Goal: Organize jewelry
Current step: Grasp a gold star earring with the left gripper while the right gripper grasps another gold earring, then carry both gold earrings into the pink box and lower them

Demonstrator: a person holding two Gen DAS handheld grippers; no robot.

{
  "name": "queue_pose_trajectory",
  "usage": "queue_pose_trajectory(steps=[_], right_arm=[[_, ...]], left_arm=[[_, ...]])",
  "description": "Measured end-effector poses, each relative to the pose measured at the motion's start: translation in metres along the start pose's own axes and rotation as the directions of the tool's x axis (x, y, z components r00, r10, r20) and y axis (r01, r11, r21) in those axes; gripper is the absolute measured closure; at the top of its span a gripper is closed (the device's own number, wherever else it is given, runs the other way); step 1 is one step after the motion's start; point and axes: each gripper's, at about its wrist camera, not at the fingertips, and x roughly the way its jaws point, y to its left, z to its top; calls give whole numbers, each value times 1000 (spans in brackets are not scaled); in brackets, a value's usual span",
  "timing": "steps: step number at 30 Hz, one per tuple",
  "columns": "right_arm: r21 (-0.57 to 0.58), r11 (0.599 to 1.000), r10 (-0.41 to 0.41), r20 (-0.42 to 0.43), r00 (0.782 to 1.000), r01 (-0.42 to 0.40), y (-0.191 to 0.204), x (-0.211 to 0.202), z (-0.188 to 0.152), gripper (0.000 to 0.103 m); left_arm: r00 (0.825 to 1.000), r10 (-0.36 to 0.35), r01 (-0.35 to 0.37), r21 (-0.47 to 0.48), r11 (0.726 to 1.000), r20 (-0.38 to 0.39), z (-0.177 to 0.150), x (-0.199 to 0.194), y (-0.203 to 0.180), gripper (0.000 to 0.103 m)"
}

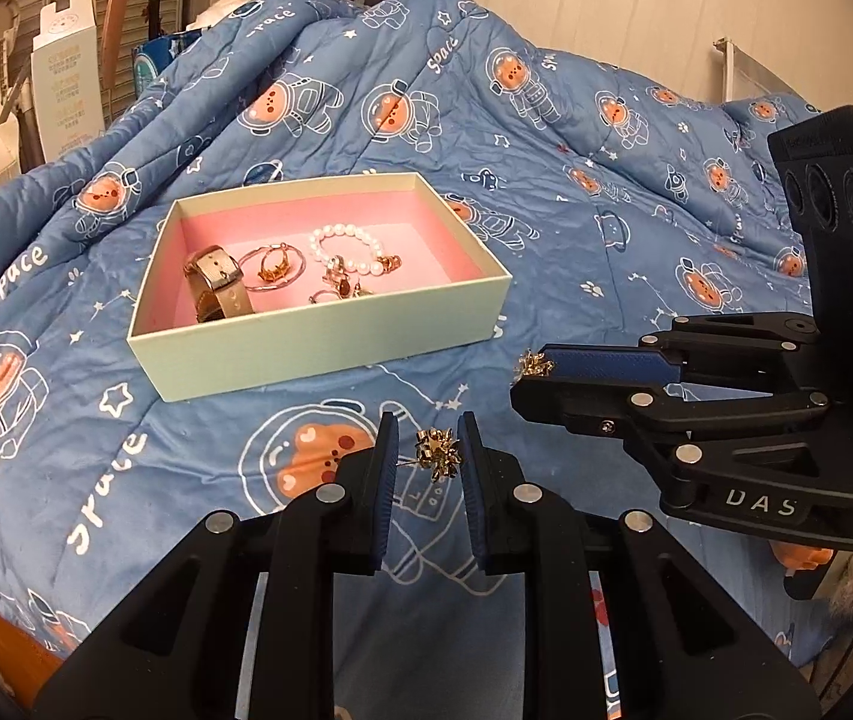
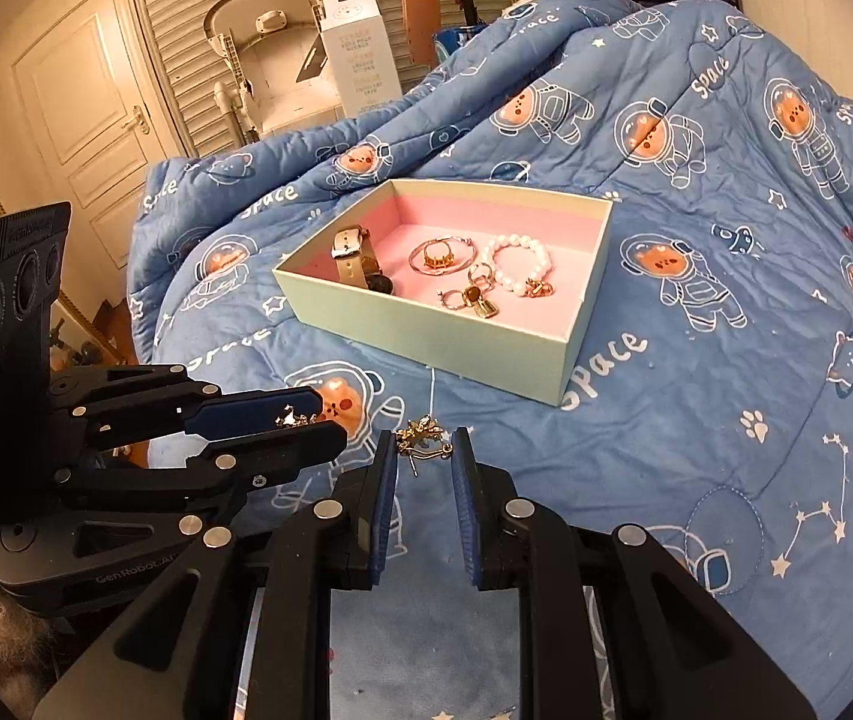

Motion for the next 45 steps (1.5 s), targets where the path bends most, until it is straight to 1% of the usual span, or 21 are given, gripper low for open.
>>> queue_pose_trajectory(steps=[9,16,19,21,26,31,37,42,45], right_arm=[[-43,999,-6,42,999,8,5,-3,26,85],[-75,997,6,38,999,-3,3,4,45,85],[-88,996,33,21,999,-31,-1,7,56,85],[-98,995,37,8,999,-36,-4,10,63,85],[-152,988,0,-26,1000,-4,-10,22,77,85],[-155,988,0,-76,997,-12,-19,38,89,85],[-161,987,-14,-116,993,-4,-29,58,106,85],[-111,993,13,-154,988,-31,-39,76,122,85],[-96,995,7,-183,983,-25,-44,90,128,85]], left_arm=[[1000,17,-18,21,1000,20,20,-2,6,82],[1000,24,-25,27,999,14,32,4,11,82],[1000,28,-29,18,999,5,37,6,16,82],[1000,29,-29,10,1000,1,41,8,21,82],[1000,28,-28,-37,999,-5,55,14,40,82],[999,22,-23,-36,999,-40,72,30,48,82],[994,46,-43,29,999,-104,87,54,45,82],[985,32,-26,39,999,-171,95,72,47,82],[976,29,-24,25,999,-215,99,83,50,82]])
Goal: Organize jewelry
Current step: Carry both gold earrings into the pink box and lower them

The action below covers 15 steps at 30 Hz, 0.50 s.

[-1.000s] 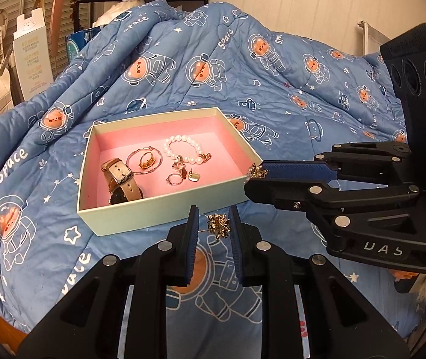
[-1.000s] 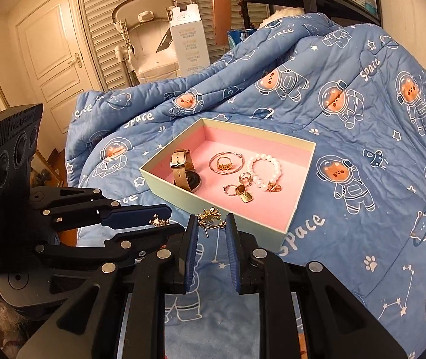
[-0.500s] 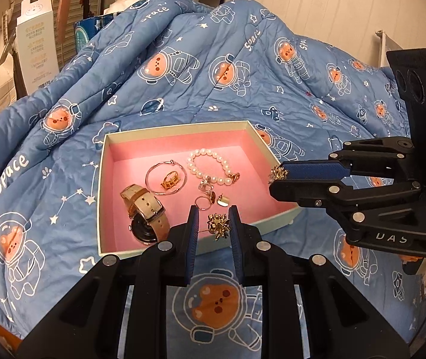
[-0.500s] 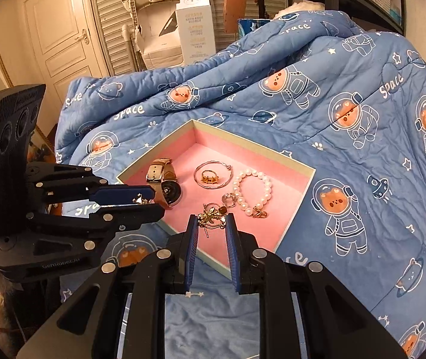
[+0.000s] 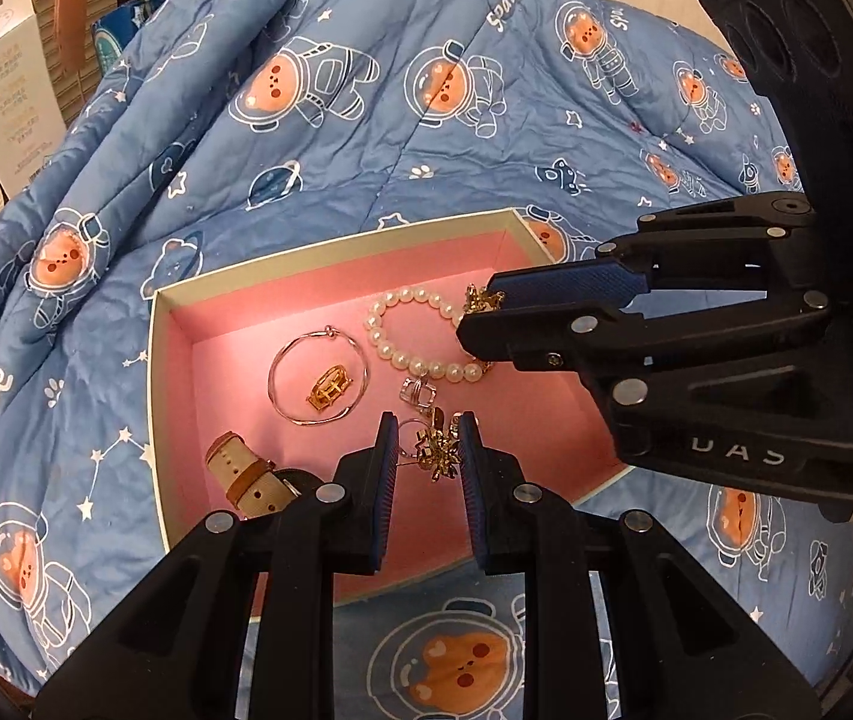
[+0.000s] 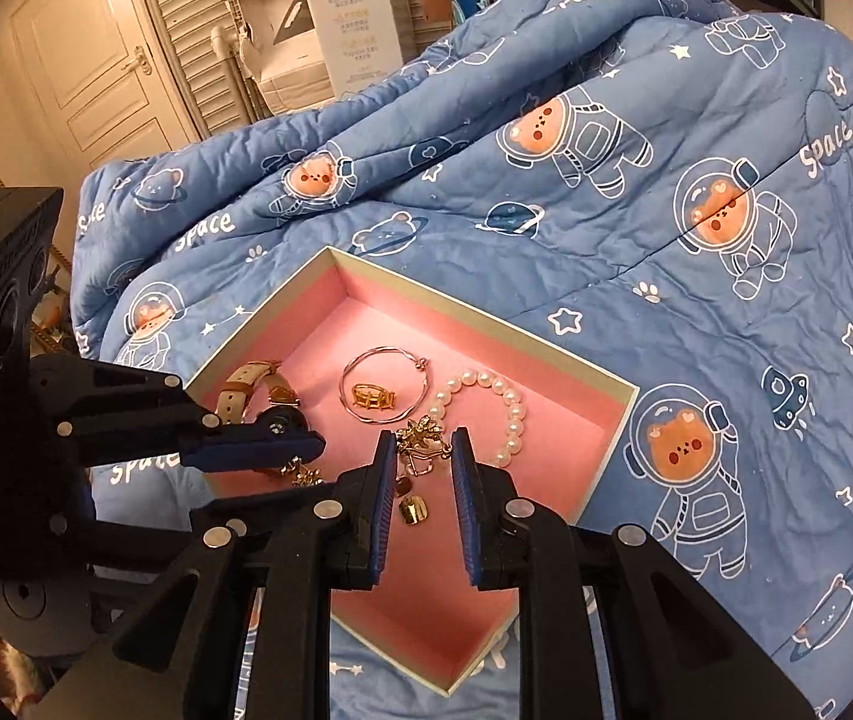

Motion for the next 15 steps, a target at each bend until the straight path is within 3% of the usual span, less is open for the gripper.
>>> queue_pose_trajectory(steps=[15], right_arm=[[96,995,-2,-142,990,16,-21,51,16,85]], left_arm=[[995,7,-8,-11,1000,-98,4,28,8,82]])
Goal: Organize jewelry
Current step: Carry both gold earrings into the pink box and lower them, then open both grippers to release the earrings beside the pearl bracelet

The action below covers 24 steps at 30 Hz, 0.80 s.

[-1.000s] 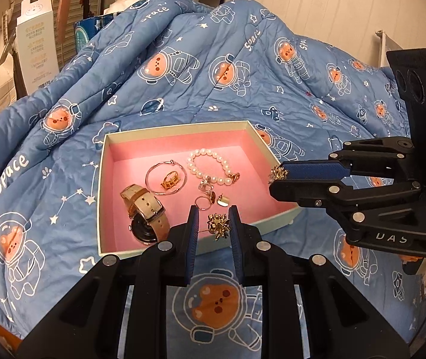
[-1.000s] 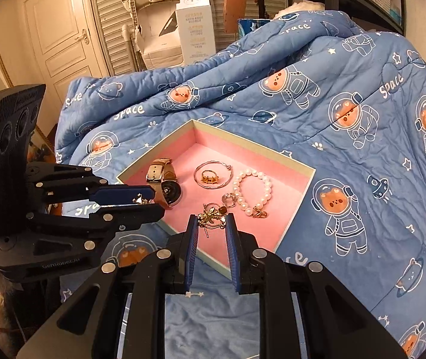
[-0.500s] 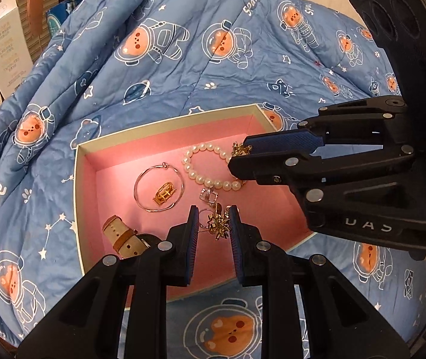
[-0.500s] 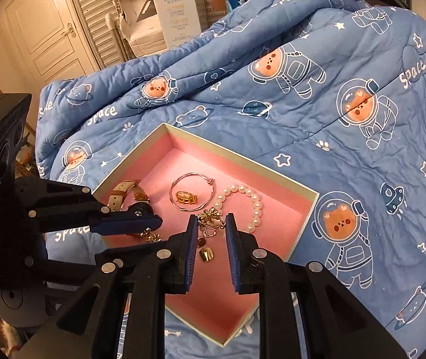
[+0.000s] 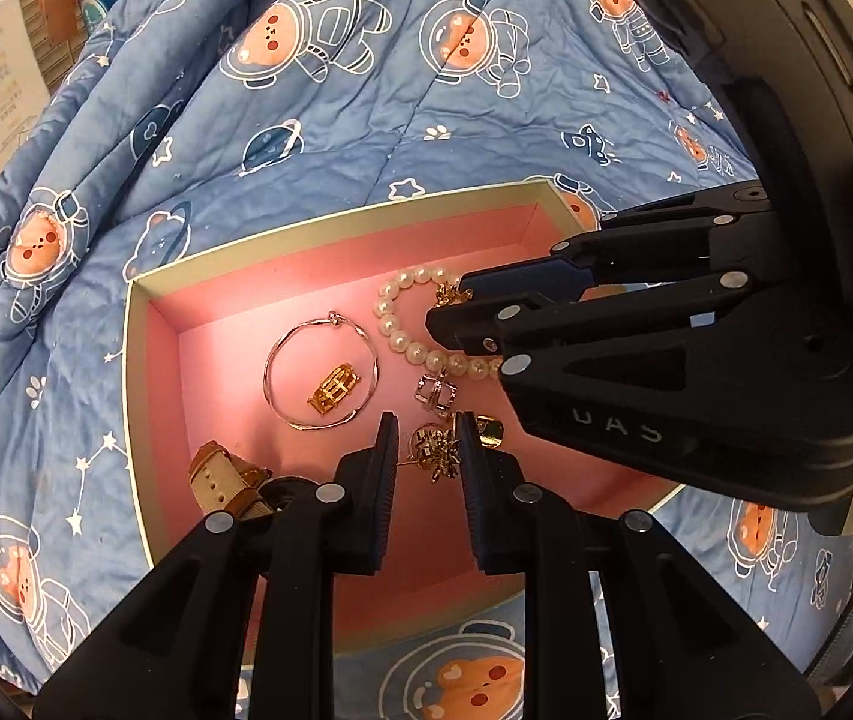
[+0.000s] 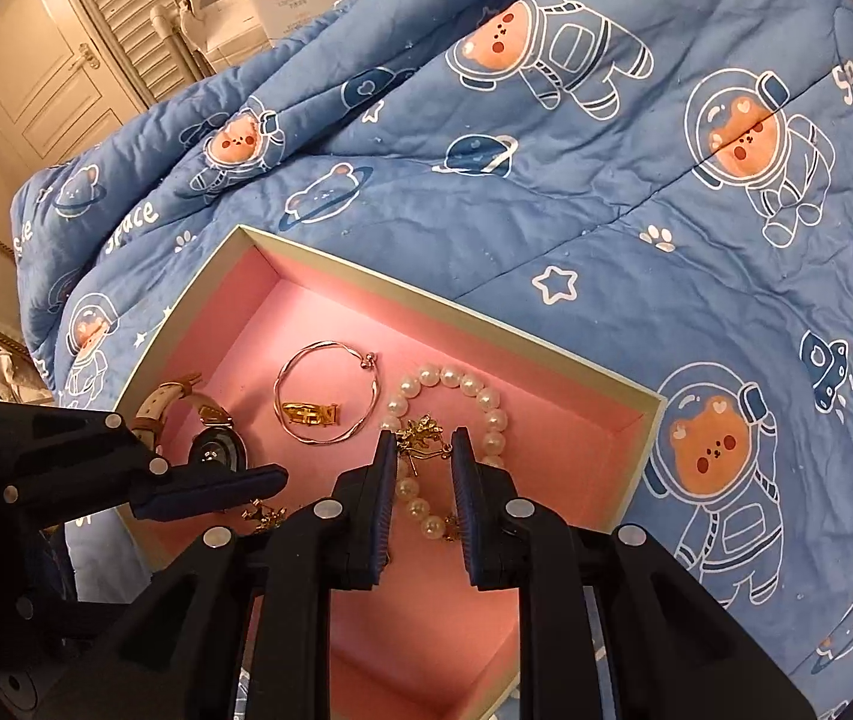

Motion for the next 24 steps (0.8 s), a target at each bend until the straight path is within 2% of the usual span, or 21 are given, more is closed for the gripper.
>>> queue_pose_trajectory(steps=[14,16,24], right_arm=[[-28,998,-48,-14,999,47,1,5,3,84],[-29,998,-53,-14,998,53,1,5,3,83],[-24,998,-51,12,999,52,2,0,2,70]], left_arm=[[1000,27,-26,37,999,-9,4,2,-8,79],[1000,29,-29,37,999,-2,4,1,-8,63],[998,36,-38,41,998,50,-1,-19,-10,44]])
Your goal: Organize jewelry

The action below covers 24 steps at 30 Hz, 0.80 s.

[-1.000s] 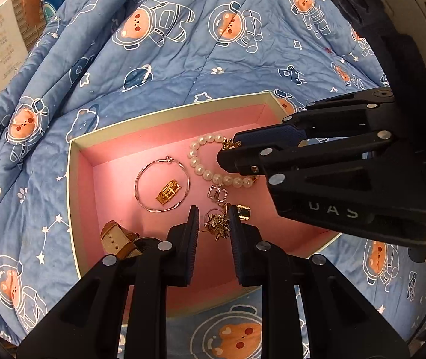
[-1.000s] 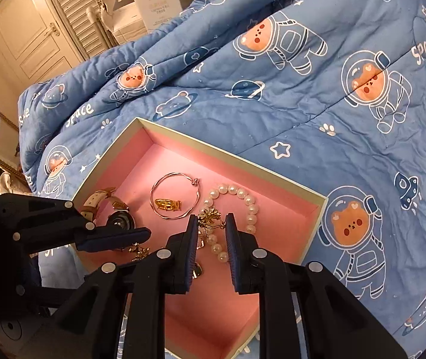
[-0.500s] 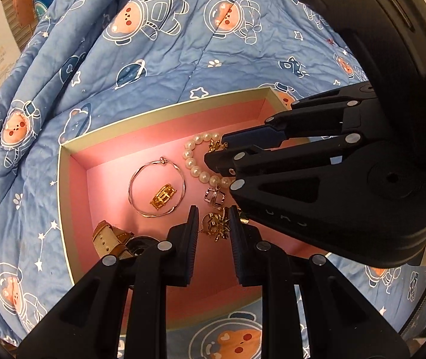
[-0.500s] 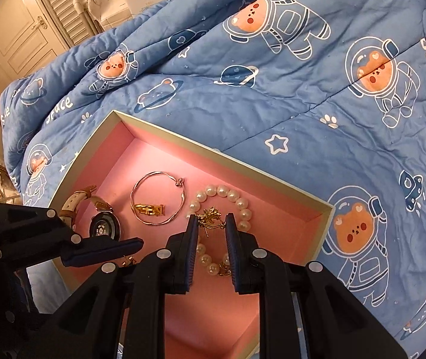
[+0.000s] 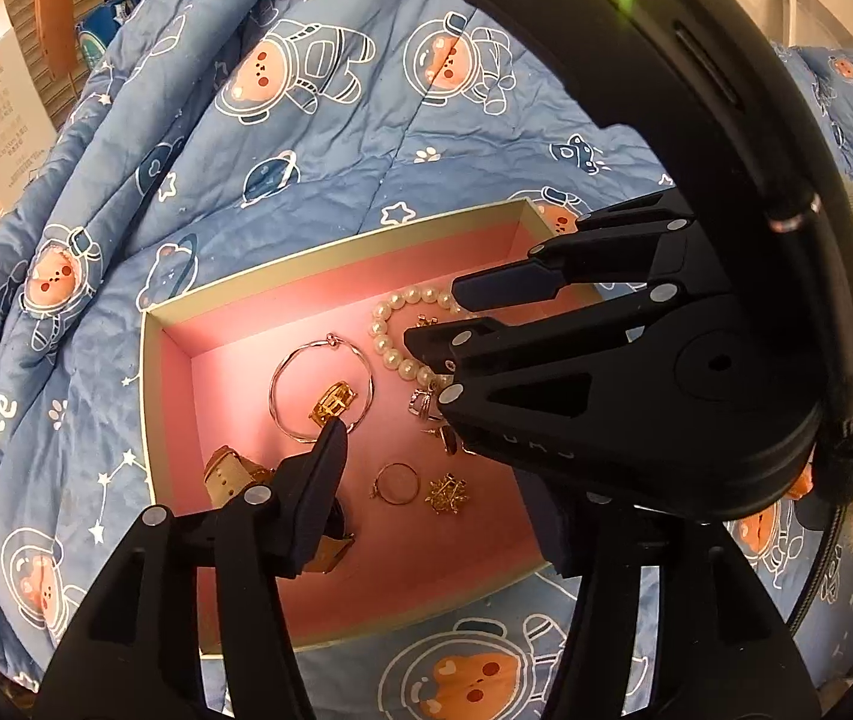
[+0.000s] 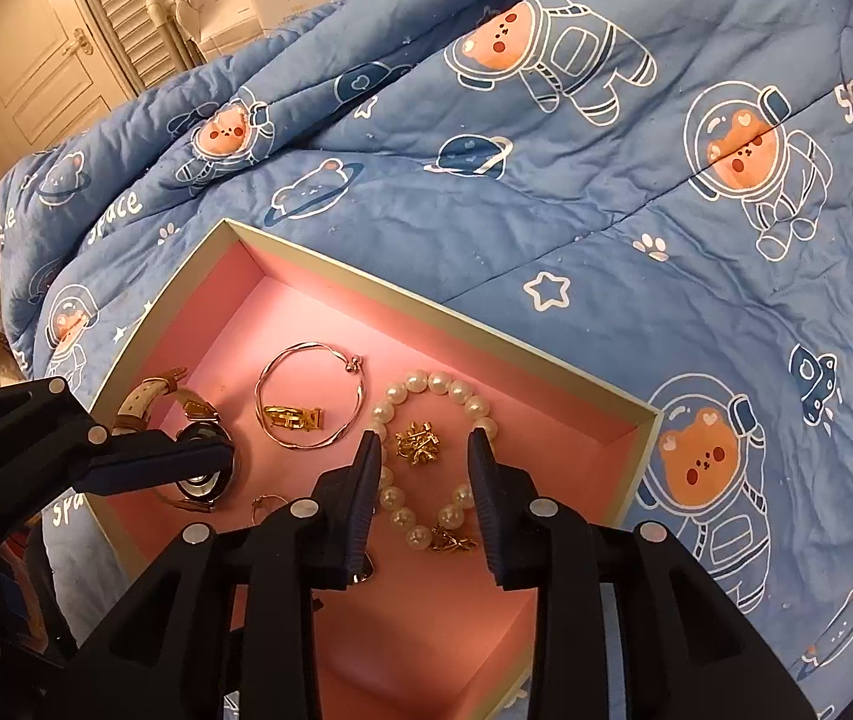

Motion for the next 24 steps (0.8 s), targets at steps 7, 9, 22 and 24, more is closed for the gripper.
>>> queue_pose_trajectory(steps=[7,9,22,24], right_arm=[[-2,1000,-6,123,992,7,-1,-30,-10,53],[14,1000,-8,164,986,6,-2,-39,-15,48],[92,995,-75,476,876,35,30,-110,-96,23],[91,994,-97,519,850,58,39,-122,-113,23]], left_arm=[[996,9,-6,-34,999,87,-16,-30,0,26],[993,34,-30,-35,999,113,-24,-40,0,23],[908,207,-187,-92,978,365,-78,-105,-16,11],[891,231,-215,-86,973,391,-93,-113,-20,10]])
